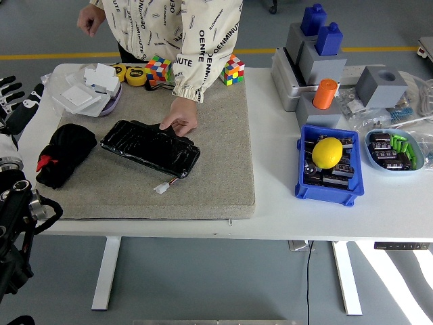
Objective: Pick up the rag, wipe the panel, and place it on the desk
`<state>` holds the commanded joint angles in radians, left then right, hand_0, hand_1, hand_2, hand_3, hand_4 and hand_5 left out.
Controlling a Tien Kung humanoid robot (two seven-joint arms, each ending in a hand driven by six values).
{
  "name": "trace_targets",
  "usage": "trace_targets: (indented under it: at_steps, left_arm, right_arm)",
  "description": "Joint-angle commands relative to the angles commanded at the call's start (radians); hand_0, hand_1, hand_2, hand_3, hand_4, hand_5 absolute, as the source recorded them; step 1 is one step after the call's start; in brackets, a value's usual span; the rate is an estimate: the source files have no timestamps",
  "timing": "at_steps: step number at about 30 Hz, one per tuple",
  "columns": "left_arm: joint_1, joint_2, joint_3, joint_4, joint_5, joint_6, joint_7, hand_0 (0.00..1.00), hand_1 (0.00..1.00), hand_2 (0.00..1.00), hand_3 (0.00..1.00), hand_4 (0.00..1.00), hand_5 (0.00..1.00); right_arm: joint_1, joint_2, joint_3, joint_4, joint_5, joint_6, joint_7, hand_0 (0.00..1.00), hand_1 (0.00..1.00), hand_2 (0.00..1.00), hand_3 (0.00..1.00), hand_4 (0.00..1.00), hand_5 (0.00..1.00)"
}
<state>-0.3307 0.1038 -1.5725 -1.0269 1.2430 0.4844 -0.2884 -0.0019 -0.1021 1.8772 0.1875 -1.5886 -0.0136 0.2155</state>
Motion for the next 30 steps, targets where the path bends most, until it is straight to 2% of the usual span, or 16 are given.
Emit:
trace_targets:
  at_steps: [30]
  left_arm:
    - [-0.020, 0.010, 0.005, -0.038, -0.005, -0.009, 0.005, 0.482, 0.596, 0.621, 0.634, 0.970, 0.263]
  right_arm:
    - [0.015, -0.008, 0.008, 0.002, -0.002, -0.001, 0.002, 0.522, 0.550, 0.489, 0.520, 0.847, 0.350]
